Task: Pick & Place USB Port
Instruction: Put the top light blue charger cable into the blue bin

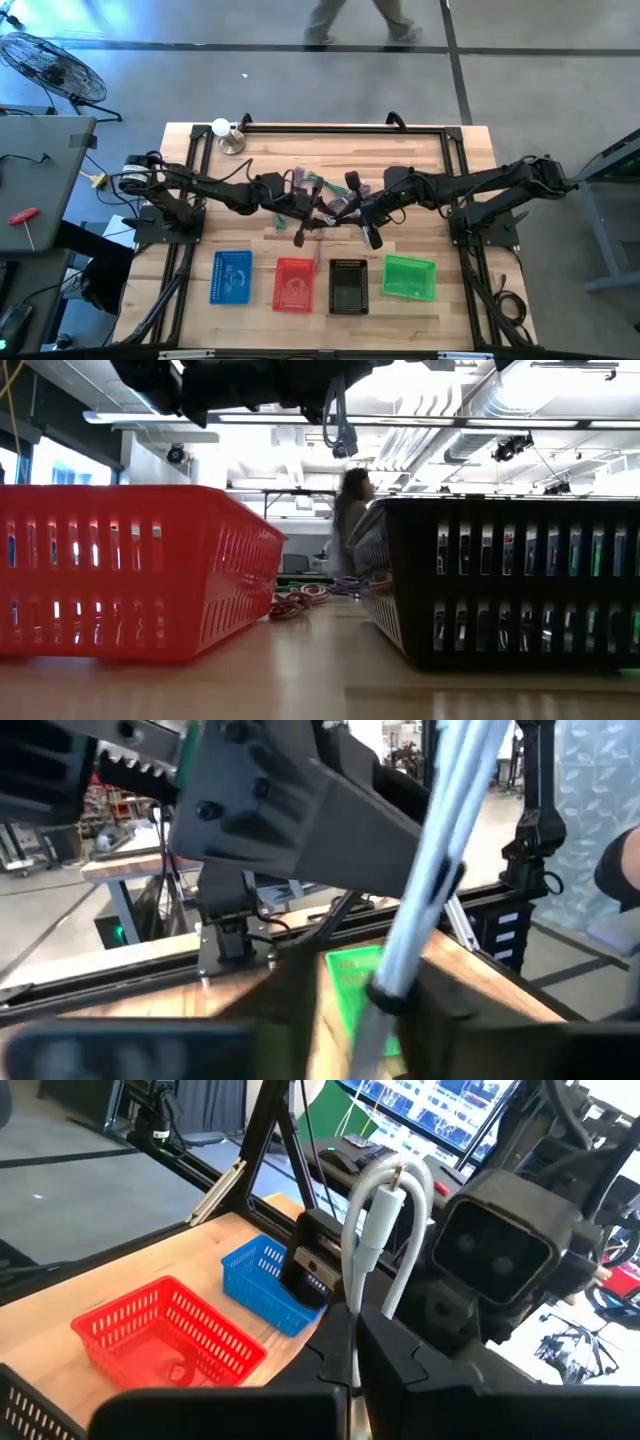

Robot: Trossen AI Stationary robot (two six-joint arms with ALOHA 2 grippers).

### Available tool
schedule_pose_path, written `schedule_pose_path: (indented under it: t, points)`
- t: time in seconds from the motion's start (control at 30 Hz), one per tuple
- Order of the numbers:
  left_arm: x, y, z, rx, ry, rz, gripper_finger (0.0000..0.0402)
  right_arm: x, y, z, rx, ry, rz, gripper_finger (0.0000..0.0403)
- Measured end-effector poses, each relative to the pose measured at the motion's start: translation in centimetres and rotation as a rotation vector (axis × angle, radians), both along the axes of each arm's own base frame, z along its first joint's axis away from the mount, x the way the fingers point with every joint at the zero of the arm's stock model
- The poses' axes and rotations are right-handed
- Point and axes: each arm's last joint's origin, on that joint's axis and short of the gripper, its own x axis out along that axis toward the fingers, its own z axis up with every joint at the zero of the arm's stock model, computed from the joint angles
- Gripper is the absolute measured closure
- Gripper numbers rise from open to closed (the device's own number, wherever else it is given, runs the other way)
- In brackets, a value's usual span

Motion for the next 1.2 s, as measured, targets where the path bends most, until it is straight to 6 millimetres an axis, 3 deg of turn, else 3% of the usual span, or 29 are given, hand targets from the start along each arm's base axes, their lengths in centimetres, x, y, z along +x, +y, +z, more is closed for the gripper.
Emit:
schedule_pose_path:
  t: [0.1,0.37,0.57,0.83,1.0,1.2]
  points:
    - [0.0,0.0,-0.1,0.008,0.01,-0.004,0.0388,0.0,0.0,-0.1,-0.001,0.007,-0.007,0.0403]
    - [0.0,0.1,-0.3,0.04,0.027,0.043,0.0396,0.0,-0.2,-0.2,-0.018,0.019,-0.119,0.0391]
    - [0.0,0.2,-0.6,0.039,0.057,0.081,0.0398,-0.4,0.4,0.4,-0.055,-0.004,-0.266,0.0323]
    - [-0.8,0.3,-0.3,0.031,0.147,0.203,0.0399,-2.9,2.5,2.5,-0.195,-0.064,-0.528,0.0221]
    - [-3.9,-1.5,1.8,0.08,0.272,0.323,0.04,-4.3,3.4,3.5,-0.239,-0.084,-0.648,0.0207]
    - [-10.1,-5.7,5.1,0.13,0.33,0.38,0.04,-5.0,3.3,3.5,-0.239,-0.05,-0.676,0.021]
